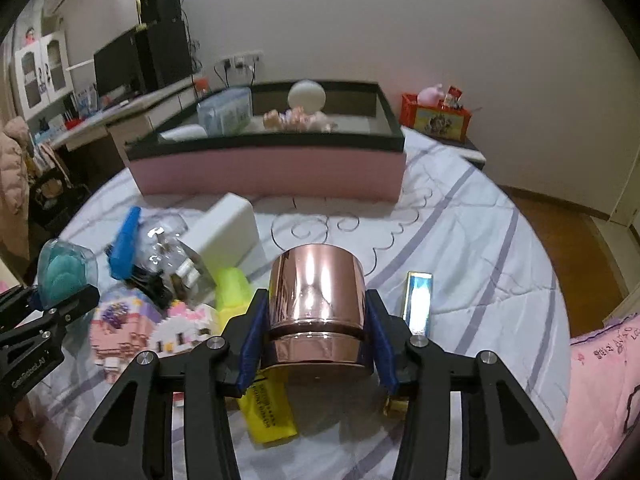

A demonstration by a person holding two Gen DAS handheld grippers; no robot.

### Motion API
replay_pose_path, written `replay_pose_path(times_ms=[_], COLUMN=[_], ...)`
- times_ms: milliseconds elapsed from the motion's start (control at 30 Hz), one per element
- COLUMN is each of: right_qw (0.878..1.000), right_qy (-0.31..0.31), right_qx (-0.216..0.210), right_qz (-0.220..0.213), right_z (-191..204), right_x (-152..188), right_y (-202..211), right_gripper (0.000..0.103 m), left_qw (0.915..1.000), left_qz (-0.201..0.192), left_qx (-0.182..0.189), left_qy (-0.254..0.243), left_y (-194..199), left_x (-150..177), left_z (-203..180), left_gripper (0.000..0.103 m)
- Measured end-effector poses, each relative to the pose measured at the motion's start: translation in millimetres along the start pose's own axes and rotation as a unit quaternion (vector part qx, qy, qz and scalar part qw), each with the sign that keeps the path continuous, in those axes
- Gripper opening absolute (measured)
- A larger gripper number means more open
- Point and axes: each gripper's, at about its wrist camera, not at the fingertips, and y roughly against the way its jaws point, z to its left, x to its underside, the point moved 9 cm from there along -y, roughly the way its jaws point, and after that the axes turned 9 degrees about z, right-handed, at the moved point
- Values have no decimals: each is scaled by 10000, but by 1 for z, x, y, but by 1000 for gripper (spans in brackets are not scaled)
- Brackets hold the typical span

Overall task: Organize rigid objects
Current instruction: 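Grasp the teal round case with the left gripper while the right gripper grasps the copper cup, then carry the teal case and copper cup over the pink box and release both inside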

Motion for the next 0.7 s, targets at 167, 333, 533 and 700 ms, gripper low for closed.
replay_pose_path(times_ms=[167, 333, 533, 700], right_qw=[9991, 9955, 9891, 9862], right_qy=[80, 245, 377, 293], right_qx=[-190, -371, -459, -419], right_qz=[-379, -833, -1347, -1574], right_z=[17, 43, 65, 62], right_x=[-3, -10, -18, -23], right_y=[34, 72, 113, 134], right_gripper=[48, 48, 48, 48], left_qw=[9995, 9973, 9923, 9876], left_qz=[-312, -734, -1219, -1539], left_qx=[-15, -66, -135, -203], left_qy=[-26, -81, -159, -236], left_y=[30, 67, 107, 134], left_x=[-9, -25, -41, -45], left_z=[-3, -16, -33, -46], left_gripper=[37, 37, 37, 37])
